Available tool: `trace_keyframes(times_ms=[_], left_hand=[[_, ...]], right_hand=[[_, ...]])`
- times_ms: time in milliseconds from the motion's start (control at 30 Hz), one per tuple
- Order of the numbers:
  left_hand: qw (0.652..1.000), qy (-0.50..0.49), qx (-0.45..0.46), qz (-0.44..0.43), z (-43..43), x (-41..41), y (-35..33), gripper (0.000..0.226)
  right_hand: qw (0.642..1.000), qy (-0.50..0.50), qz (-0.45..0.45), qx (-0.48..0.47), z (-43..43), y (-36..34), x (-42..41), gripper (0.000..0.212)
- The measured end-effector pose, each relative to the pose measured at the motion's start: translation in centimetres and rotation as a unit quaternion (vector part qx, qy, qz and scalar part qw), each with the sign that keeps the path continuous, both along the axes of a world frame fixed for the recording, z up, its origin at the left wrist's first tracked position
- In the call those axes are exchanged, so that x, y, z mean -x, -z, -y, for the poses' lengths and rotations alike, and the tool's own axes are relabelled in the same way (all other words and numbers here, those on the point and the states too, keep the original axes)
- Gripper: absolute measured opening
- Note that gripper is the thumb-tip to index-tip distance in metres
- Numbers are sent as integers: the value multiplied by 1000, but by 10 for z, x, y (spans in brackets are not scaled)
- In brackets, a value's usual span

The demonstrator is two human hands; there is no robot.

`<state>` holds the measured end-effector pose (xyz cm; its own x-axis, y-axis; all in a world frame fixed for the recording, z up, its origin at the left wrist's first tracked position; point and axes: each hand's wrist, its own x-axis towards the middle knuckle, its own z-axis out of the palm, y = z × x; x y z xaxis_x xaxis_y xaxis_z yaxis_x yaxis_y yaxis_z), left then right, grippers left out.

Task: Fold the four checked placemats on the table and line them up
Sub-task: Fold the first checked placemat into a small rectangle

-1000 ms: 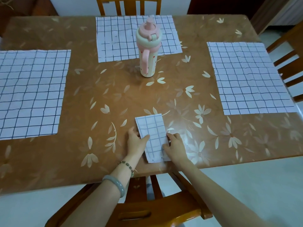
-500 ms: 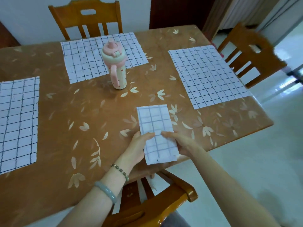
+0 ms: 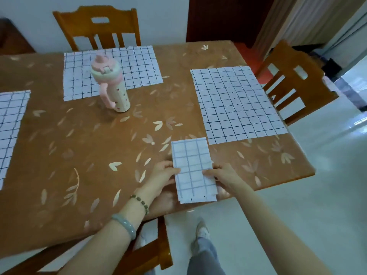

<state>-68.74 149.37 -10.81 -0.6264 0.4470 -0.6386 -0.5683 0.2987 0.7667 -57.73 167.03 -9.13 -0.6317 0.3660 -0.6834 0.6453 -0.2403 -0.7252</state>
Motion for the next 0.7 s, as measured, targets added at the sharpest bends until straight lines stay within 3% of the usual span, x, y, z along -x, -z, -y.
trace_keyframes(times_ms=[33, 167, 267, 467, 700], left_hand=[[1000, -17, 19, 2, -7, -5, 5, 23], [994, -76, 71, -14, -27, -20, 18, 19], [982, -141, 119, -40, -33, -27, 28, 14], [958, -168, 215, -85, -39, -33, 42, 26], [931, -120, 309, -155, -48, -35, 51, 26]], right_hand=[[1000, -17, 11, -23, -9, 7, -1, 5], [992, -94, 28, -80, -36, 35, 3, 38], [984, -140, 40, -105, -40, 50, 7, 46], [948, -236, 54, -208, -38, 67, 19, 41], [930, -258, 63, -253, -37, 72, 24, 36]])
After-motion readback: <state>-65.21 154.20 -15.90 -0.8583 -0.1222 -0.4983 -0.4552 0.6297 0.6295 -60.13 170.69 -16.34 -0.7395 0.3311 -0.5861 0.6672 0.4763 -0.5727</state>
